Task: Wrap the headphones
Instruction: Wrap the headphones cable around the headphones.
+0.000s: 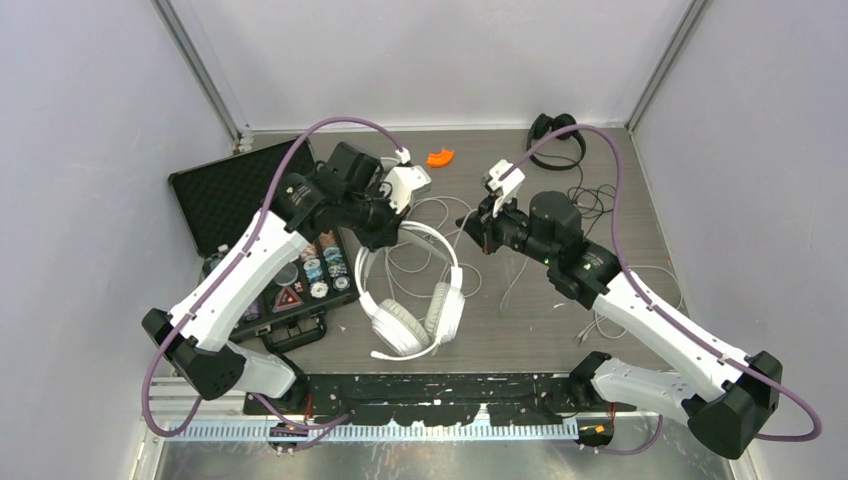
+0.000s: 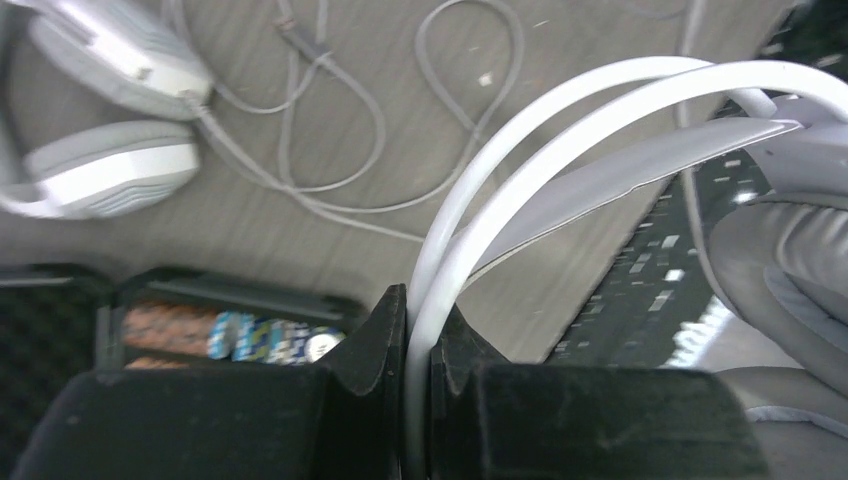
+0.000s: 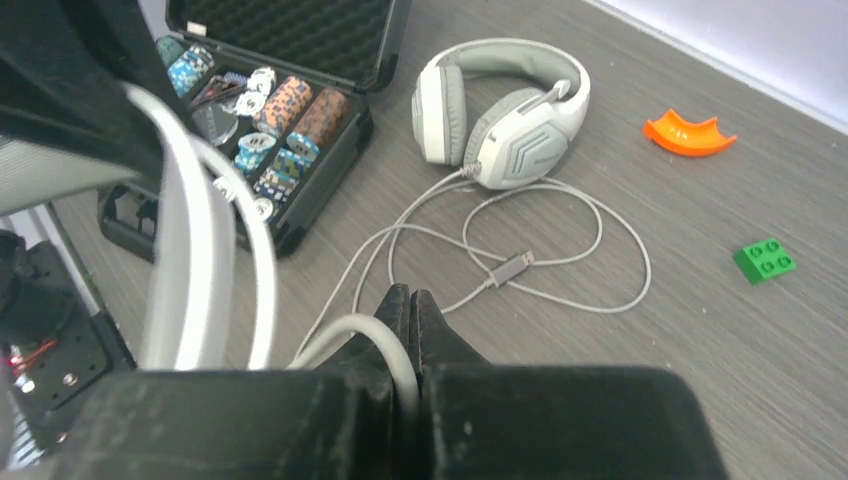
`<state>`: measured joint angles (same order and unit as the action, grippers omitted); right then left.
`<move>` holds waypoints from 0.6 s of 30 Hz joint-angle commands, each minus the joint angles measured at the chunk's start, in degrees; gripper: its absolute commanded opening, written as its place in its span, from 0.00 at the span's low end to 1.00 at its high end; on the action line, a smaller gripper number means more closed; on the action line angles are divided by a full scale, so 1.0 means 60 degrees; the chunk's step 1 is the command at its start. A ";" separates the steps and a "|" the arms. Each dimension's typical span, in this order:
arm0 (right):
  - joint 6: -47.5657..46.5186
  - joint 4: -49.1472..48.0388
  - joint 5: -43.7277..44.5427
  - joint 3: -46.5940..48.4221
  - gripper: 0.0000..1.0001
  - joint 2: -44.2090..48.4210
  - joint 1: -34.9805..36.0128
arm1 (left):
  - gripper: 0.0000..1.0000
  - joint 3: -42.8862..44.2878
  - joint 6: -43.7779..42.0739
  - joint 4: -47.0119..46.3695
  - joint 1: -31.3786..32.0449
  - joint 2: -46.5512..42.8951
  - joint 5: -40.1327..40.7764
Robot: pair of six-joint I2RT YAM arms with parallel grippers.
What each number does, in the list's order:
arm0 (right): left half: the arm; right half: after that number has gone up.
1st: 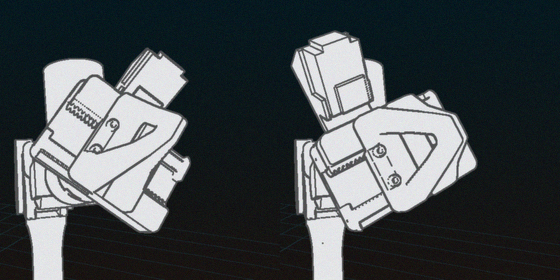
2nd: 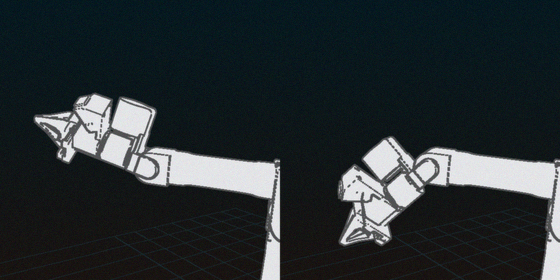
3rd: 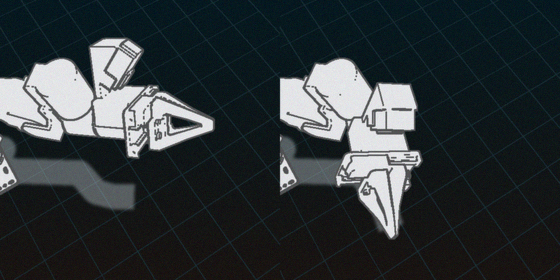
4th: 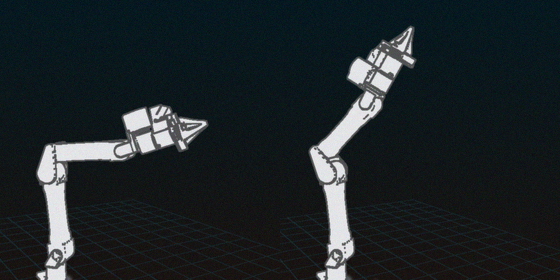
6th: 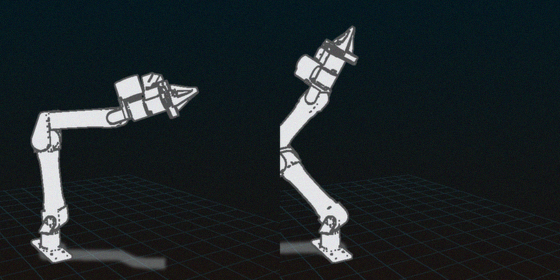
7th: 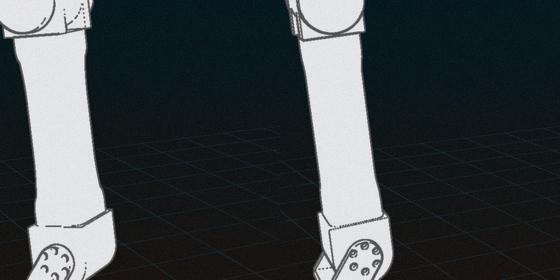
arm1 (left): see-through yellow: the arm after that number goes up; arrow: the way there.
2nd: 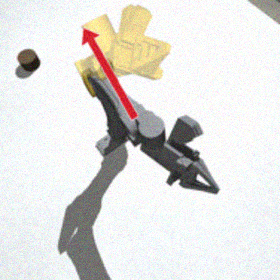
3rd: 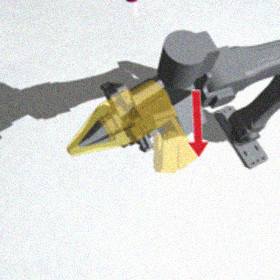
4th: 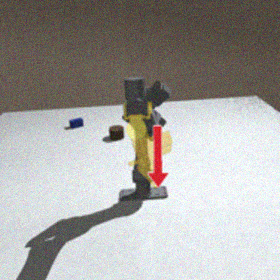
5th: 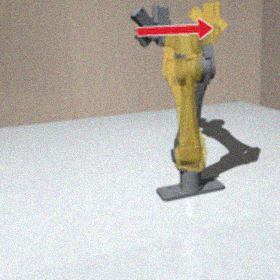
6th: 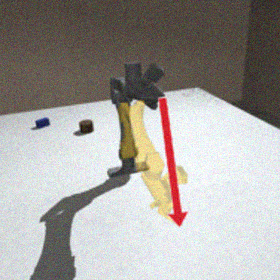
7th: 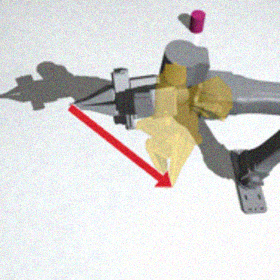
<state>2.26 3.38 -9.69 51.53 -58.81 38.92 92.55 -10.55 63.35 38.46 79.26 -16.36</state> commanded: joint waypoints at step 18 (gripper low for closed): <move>0.4050 0.2778 -0.3855 0.3443 0.00 -0.1007 -0.0028 | 0.00 0.0599 0.0330 -0.0543 0.0666 0.0267 0.5030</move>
<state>14.72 27.42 -22.13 68.90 -63.81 38.65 92.97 -13.08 61.21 42.41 80.77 7.11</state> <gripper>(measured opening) 0.014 0.086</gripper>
